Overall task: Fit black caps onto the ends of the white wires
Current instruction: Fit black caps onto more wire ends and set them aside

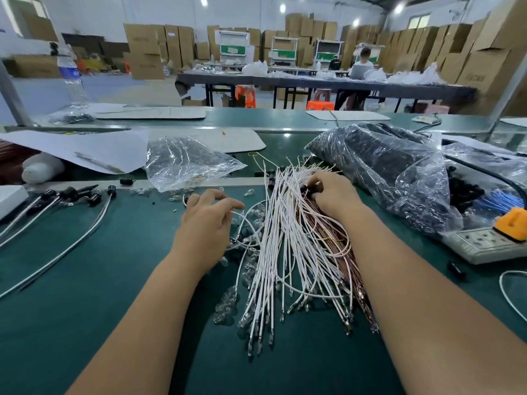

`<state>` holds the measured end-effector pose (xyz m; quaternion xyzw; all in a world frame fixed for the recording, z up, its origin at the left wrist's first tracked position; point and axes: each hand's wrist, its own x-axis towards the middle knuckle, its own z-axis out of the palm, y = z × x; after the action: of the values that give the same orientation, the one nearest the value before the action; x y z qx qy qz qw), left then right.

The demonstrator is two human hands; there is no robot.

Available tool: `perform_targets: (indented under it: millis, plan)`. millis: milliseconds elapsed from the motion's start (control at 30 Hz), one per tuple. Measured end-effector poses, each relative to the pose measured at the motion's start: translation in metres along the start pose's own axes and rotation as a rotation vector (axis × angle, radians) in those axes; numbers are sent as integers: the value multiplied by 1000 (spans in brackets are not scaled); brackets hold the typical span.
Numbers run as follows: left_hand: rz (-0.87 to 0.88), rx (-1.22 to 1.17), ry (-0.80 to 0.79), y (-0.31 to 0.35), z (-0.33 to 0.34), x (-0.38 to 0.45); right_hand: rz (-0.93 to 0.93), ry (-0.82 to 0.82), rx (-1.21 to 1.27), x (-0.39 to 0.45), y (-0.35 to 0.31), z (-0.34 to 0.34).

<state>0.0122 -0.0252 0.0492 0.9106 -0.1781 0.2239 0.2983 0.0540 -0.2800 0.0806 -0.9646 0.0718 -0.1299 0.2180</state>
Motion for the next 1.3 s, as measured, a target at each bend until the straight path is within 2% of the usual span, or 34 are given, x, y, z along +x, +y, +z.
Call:
perform_targets:
  millis: [233, 300, 400, 467, 600, 667, 767, 833, 900, 967, 1000, 1033, 1100, 1167, 1300]
  plan:
    - [-1, -38, 2, 0, 0, -2, -71, -58, 23, -5, 0, -7]
    - [-9, -32, -11, 0, 0, -2, -66, -8, -5, -6, -1, -11]
    - [-46, -44, 1, 0, 0, -1, -1, 157, -151, -7, -1, -21]
    - [-85, -85, 17, 0, -1, 0, 20, 197, -178, -9, -4, -26]
    - [-136, -141, 23, -1, -2, -1, 93, 210, 22, -11, -17, -29]
    - [-89, -144, 64, 1, -3, 0, 39, 228, 163, -12, -34, -27]
    - [-6, -133, 196, 7, -8, 0, -196, 138, 326, -21, -76, -16]
    - [9, -162, 279, 9, -13, -1, -287, -33, 358, -34, -99, -1]
    - [49, -165, 345, 10, -18, -4, -259, -177, 224, -44, -112, 16]
    - [95, -168, 375, 12, -19, -6, -211, -125, -1, -51, -118, 24]
    - [97, -191, 375, 13, -19, -6, -174, -73, 32, -53, -119, 24]
    - [87, -233, 363, 16, -19, -6, -121, -54, 195, -55, -121, 22]
    - [96, -333, 292, 20, -17, -6, 73, -197, 692, -59, -128, 17]
    - [146, -446, 176, 24, -15, -9, 186, -304, 1023, -65, -134, 17]
    - [131, -555, -36, 25, -16, -10, 129, -107, 1099, -72, -132, 25]
